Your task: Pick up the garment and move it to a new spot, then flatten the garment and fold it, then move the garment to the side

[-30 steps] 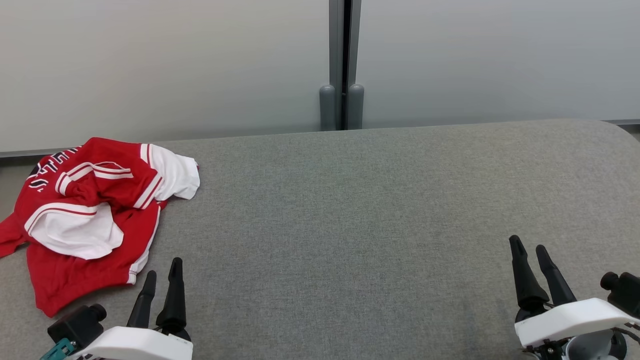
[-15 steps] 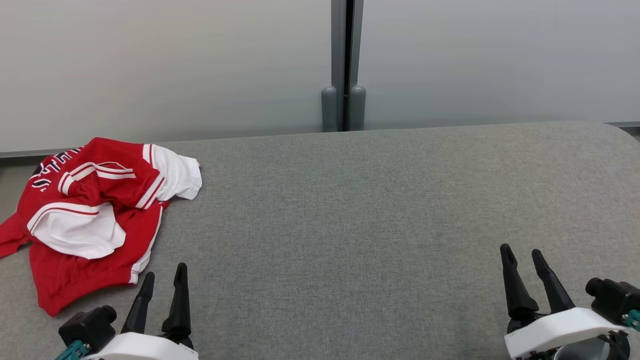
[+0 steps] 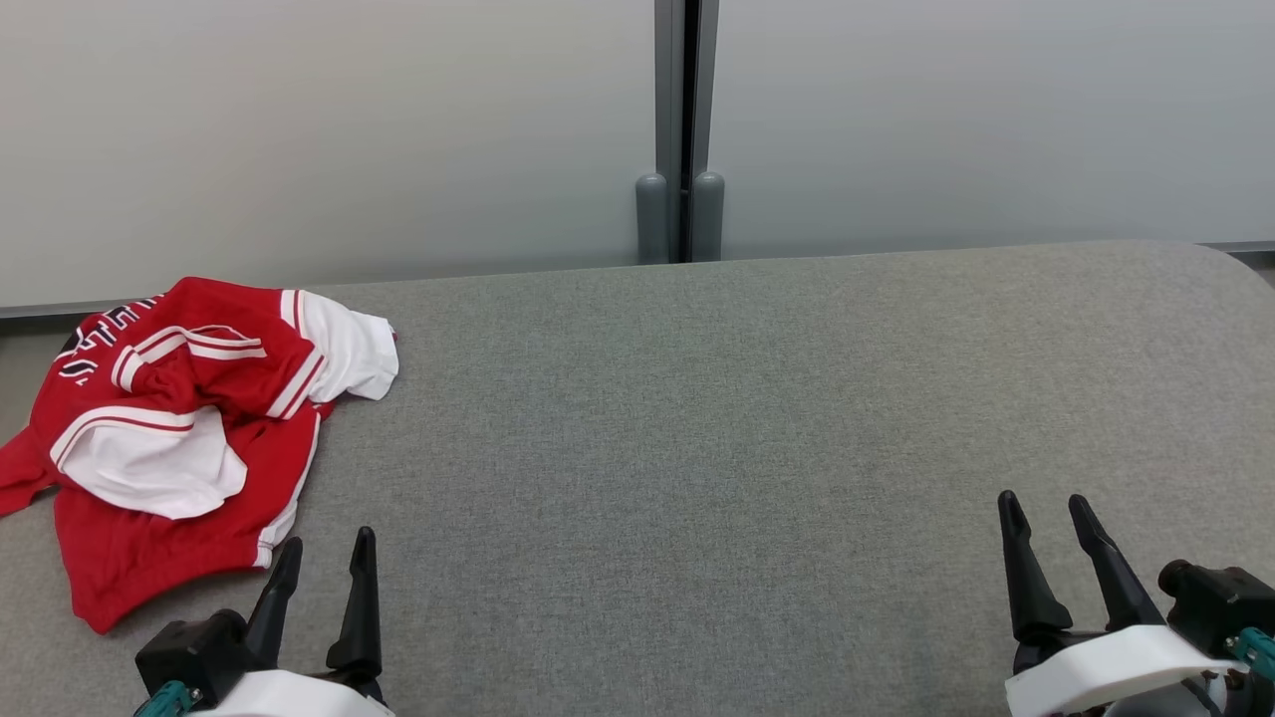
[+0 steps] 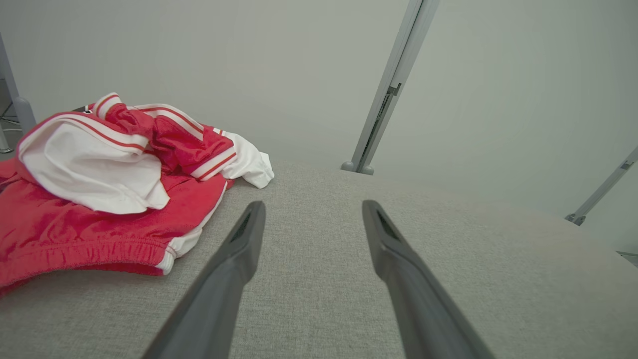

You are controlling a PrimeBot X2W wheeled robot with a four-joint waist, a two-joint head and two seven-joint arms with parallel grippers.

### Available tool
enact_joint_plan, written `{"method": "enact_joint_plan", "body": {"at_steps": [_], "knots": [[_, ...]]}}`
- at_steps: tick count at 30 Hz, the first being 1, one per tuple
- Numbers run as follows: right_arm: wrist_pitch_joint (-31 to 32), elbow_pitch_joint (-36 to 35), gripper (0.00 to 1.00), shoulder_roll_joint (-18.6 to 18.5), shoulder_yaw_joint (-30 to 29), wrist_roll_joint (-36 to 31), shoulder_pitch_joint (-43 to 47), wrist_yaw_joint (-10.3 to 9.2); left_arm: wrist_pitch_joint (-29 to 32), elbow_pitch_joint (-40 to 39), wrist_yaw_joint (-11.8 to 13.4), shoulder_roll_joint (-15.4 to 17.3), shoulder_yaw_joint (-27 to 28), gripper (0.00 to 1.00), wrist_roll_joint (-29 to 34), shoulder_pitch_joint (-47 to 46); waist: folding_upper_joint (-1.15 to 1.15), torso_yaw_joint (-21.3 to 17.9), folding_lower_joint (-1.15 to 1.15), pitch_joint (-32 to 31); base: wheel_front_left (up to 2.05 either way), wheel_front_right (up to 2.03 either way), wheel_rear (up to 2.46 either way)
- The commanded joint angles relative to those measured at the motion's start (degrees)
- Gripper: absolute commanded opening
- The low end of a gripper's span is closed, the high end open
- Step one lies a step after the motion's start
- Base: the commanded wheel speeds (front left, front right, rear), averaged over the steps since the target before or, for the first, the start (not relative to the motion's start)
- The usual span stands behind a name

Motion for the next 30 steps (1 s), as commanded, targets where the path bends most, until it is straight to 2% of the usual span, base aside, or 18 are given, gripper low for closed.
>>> {"method": "enact_joint_plan", "body": {"at_steps": [1, 30], "knots": [[-0.74, -0.66, 1.0, -0.49, -0.11, -1.34, 0.18, 0.11, -0.56, -0.43, 0.28, 0.46, -0.01, 1.0, 1.41, 0.35, 0.0, 0.02, 0.0, -0.01, 0.0, 0.0, 0.0], [-4.15, 0.15, 1.0, -0.07, -1.7, -12.04, 1.98, 0.12, -4.02, 0.49, 0.84, 0.3, 1.86, 1.0, 14.6, 2.13, 0.0, -0.05, 0.0, -0.31, 0.0, 0.0, 0.0]]}}
